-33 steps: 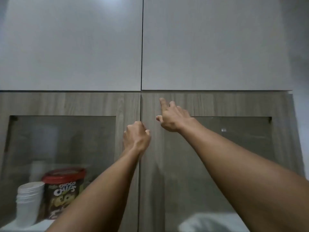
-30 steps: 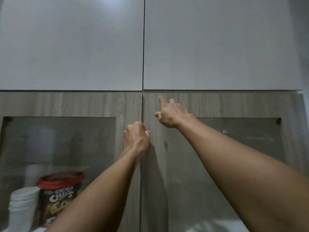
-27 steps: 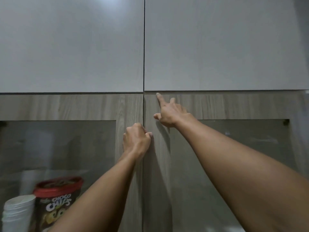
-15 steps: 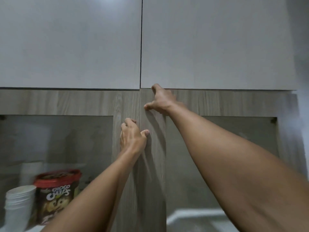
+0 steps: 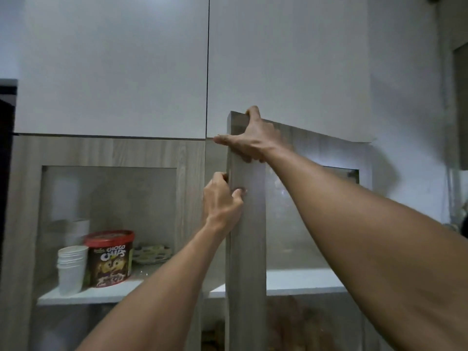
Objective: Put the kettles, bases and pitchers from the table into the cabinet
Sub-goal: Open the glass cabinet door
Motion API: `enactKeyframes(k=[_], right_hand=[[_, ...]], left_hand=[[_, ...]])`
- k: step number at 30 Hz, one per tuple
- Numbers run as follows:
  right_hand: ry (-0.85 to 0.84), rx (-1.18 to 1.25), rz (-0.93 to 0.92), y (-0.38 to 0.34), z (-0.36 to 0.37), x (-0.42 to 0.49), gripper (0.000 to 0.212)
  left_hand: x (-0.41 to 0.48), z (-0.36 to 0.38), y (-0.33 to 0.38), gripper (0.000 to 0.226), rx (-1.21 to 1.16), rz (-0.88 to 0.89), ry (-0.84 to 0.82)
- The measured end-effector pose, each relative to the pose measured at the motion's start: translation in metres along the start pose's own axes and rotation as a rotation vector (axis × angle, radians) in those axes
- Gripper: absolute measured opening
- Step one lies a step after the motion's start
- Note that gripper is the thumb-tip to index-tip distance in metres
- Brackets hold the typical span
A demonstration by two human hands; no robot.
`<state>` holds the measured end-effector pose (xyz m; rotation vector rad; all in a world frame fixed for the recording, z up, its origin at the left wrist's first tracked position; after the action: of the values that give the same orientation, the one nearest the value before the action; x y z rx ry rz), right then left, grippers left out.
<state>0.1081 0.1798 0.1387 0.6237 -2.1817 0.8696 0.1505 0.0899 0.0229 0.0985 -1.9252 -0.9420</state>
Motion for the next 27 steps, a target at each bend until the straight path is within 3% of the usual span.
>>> enactKeyframes(k=[4, 9, 17, 22, 27], right_hand=[[0.081, -0.057, 0.062, 0.001, -0.073, -0.050, 0.071], [0.172, -0.178, 0.171, 0.016, -0.169, -0.108, 0.055], [0.236, -0.112, 0.327, 0.085, -0.298, -0.160, 0.052], [0.288, -0.074, 0.360, 0.147, -0.358, -0.174, 0.057], [0.352, -0.199, 0.343, 0.226, -0.421, -0.182, 0.007]], left_hand=[[-0.058, -0.006, 0.057, 0.030, -0.120, 0.085, -0.038], [-0.133, 0.013, 0.140, 0.028, -0.204, 0.143, -0.090], [-0.214, 0.066, 0.252, 0.042, -0.325, 0.225, -0.262], [-0.243, 0.123, 0.304, 0.051, -0.452, 0.173, -0.411], [-0.275, 0.200, 0.356, 0.051, -0.442, 0.229, -0.456]])
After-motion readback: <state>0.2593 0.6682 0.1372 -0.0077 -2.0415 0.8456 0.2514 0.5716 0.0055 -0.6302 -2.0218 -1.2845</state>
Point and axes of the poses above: each hand's wrist, its own x-axis towards the middle knuckle, its own z-axis out of the palm, y = z × x, the point moved 5 cm from there along x, towards the middle knuckle
